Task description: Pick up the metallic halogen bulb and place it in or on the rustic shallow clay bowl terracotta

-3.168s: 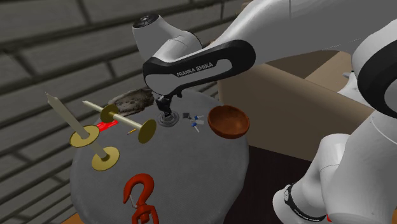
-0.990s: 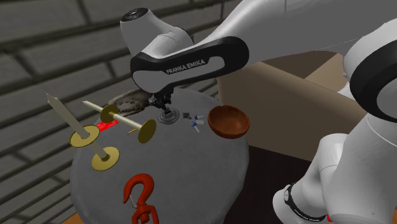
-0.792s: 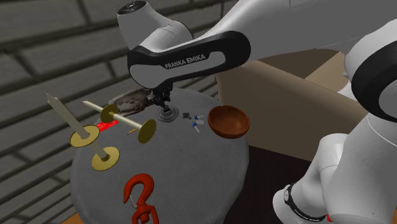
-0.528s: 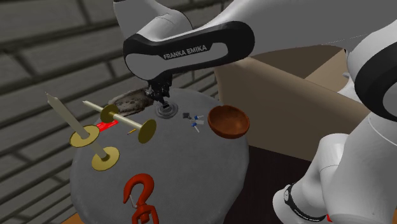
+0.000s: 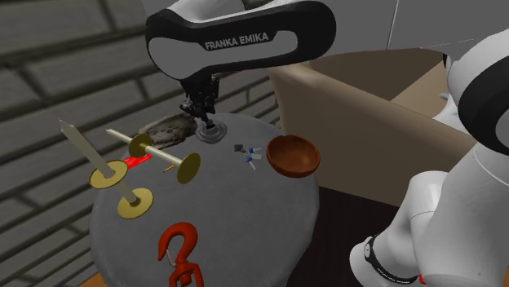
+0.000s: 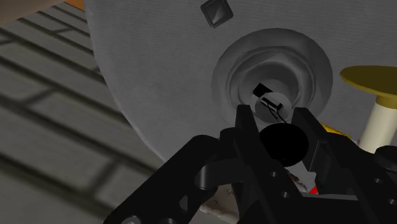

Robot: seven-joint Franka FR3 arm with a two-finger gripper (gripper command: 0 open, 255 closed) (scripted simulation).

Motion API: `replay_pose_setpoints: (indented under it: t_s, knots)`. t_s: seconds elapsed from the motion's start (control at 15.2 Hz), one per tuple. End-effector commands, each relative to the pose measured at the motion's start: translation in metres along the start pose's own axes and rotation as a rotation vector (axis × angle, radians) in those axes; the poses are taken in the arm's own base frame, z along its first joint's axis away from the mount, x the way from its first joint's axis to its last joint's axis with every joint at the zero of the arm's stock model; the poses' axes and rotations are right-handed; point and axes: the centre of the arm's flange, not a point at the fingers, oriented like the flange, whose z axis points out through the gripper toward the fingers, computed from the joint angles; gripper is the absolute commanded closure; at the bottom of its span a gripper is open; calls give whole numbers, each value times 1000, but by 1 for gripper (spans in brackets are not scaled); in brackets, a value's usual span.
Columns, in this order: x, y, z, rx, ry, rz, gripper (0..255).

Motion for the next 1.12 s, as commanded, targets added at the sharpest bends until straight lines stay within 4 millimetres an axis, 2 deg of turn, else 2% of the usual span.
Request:
replay_pose_setpoints:
  t_s: [0.0, 0.59, 1.06]
  knots:
    - [-1, 2, -10, 0, 0, 0, 255]
    - [1, 9, -57, 0, 0, 0, 255]
    - [-85, 40, -69, 0, 0, 0, 255]
